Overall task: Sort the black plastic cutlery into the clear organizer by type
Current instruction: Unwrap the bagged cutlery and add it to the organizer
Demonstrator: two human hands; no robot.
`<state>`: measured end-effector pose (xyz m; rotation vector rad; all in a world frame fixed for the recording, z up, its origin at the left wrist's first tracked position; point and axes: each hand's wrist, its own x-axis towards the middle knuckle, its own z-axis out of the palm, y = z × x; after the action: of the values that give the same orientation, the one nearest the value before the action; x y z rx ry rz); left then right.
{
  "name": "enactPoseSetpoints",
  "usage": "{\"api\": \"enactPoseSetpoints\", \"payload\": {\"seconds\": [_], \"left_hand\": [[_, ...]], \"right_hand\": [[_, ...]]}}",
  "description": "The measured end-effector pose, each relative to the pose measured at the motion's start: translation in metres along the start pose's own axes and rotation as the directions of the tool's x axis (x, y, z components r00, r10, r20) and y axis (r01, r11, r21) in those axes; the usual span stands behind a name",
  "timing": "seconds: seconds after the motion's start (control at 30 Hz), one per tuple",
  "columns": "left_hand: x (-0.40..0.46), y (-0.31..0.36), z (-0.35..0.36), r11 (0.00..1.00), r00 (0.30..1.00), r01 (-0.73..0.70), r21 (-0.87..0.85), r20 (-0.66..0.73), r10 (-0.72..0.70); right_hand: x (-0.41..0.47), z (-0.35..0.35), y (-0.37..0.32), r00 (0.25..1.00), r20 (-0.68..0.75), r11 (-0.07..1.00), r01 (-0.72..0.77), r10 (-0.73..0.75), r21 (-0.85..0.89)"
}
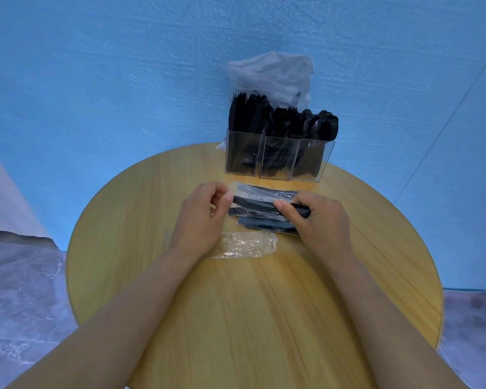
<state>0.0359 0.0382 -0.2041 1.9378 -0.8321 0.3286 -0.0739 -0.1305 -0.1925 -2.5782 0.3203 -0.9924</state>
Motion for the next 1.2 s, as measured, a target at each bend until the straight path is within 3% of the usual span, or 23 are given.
{"api": "enactPoseSetpoints", "payload": {"seconds": [0.1,0.33,0.5,0.6,0.73,1.2], "left_hand": [[-0.001,0.003,-0.002,0.992,0.997,0.075,-0.101,0.041,-0.072],[0.0,0.005,-0.003,0.938,0.995,0.09,-0.336,0.072,-0.069],[0.005,-0.002,-0.006,0.842,0.969,0.182,-0.509,-0.051,-0.241],[0.005,-0.003,-0.004,0.833,0.961,0.224,-0.506,-0.025,-0.274],[0.004,0.0,-0.002,0.844,0.968,0.241,-0.479,0.057,-0.245],[0.0,0.001,-0.003,0.858,0.971,0.236,-0.457,0.068,-0.231]], "right_hand": [[0.0,0.001,0.001,1.0,-0.016,0.999,0.022,-0.021,0.037],[0.001,0.001,-0.002,1.0,-0.016,0.981,-0.017,0.02,0.195],[0.005,-0.004,-0.002,0.956,-0.099,0.881,-0.212,0.278,0.423],[0.004,-0.004,0.002,0.908,-0.083,0.763,-0.292,0.41,0.577],[0.007,-0.005,0.005,0.868,-0.13,0.723,-0.306,0.479,0.619],[0.005,-0.006,-0.003,0.905,-0.104,0.719,-0.254,0.413,0.647]]}}
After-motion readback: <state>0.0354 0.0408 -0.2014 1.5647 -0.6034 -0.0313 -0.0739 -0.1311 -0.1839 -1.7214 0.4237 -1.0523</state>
